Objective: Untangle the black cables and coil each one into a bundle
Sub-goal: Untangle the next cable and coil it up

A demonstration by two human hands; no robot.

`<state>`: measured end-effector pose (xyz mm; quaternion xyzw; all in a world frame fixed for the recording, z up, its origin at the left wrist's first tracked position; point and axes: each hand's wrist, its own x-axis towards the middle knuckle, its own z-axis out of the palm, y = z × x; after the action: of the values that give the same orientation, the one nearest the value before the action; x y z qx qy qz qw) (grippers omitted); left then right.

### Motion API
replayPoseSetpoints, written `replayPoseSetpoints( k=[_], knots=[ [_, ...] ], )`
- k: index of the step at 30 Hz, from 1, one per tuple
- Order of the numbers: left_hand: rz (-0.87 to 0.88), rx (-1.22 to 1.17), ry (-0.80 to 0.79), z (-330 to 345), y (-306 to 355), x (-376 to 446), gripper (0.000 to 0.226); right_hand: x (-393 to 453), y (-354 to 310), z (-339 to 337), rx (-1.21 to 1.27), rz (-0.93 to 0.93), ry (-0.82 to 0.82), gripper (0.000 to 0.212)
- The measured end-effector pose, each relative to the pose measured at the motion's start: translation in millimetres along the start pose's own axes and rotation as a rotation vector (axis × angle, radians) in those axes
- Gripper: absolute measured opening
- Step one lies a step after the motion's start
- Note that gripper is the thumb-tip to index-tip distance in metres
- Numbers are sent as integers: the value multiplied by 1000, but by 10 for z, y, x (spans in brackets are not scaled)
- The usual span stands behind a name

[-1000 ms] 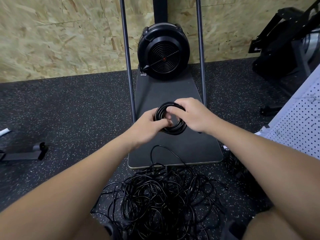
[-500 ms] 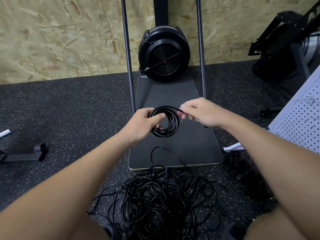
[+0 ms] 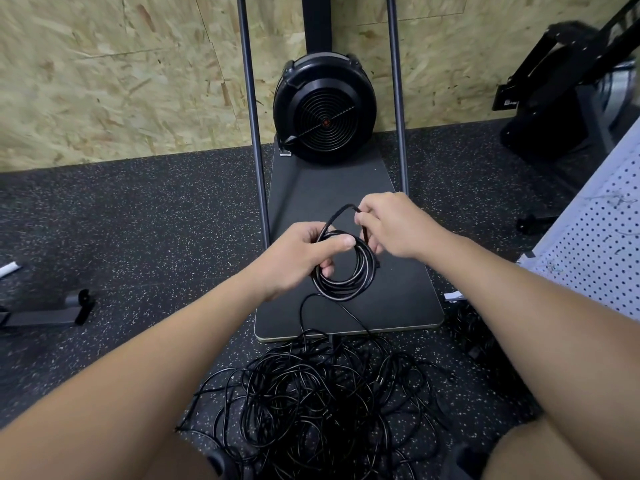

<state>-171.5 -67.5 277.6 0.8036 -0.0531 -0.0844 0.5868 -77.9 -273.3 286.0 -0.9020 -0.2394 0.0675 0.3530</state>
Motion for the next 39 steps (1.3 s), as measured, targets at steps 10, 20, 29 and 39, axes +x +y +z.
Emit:
replayPoseSetpoints(
  k=[10,20,29,39],
  knots=[
    [112,111,27,88,48,22,28,92,-2,179,645,313,-139,20],
    [132,256,54,91,3,19,61,112,0,260,579,493,-283,29],
    [256,394,218,-32,-74,86,34,-1,-3,198,823,332,-486,58],
    [266,429,396,-11,-98,155,25,-131,-53,250,735,206,-491,33]
  ],
)
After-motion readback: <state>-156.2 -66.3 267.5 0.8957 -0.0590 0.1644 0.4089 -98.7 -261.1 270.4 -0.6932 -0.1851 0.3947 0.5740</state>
